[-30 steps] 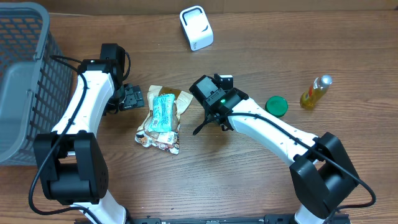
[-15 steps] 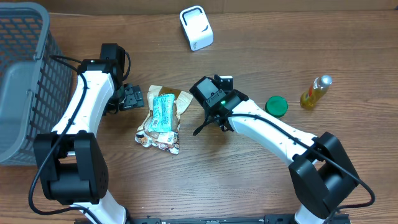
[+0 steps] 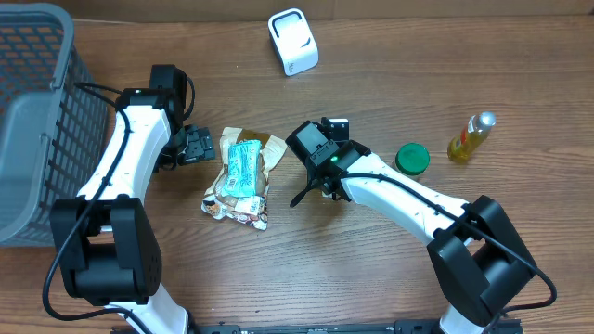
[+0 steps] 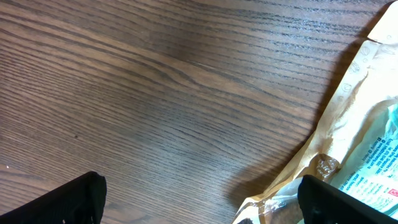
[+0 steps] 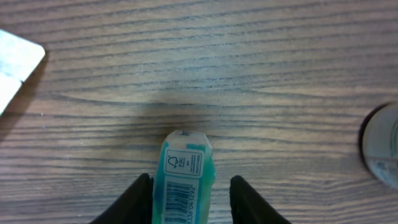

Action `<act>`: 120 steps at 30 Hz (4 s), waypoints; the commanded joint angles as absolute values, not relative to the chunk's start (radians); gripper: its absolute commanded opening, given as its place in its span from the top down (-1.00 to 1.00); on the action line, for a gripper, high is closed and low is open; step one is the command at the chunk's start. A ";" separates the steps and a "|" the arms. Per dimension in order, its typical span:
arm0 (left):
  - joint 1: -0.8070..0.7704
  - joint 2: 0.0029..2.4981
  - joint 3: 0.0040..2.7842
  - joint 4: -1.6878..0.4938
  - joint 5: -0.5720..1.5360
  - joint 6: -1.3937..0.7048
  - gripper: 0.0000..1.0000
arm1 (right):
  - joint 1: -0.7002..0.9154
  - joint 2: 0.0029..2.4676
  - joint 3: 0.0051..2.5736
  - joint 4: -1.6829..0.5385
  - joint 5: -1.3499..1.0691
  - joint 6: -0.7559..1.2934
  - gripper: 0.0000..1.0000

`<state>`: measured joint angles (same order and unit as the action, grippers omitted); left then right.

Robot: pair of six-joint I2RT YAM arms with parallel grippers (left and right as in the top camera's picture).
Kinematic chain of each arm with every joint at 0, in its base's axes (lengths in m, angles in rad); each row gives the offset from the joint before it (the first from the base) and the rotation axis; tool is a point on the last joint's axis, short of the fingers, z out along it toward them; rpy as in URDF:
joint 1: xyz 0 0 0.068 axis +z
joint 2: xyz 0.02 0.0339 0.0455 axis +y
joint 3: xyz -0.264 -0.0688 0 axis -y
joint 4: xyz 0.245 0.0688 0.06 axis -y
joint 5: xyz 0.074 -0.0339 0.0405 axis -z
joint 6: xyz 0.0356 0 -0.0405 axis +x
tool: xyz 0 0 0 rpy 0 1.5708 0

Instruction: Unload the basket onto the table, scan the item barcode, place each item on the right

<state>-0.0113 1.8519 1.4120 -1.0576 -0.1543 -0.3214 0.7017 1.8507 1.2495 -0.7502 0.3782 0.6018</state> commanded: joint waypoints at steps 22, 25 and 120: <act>-0.006 1.844 1.426 -1.057 -0.159 -0.314 -0.99 | 0.638 1.806 1.290 -0.691 0.425 0.609 0.26; -0.006 1.844 1.426 -1.057 -0.159 -0.314 -0.99 | 0.580 1.806 1.290 -0.691 0.411 0.651 0.35; -0.006 1.844 1.426 -1.057 -0.159 -0.314 -0.99 | 0.570 1.809 1.190 -0.633 -0.054 0.572 0.54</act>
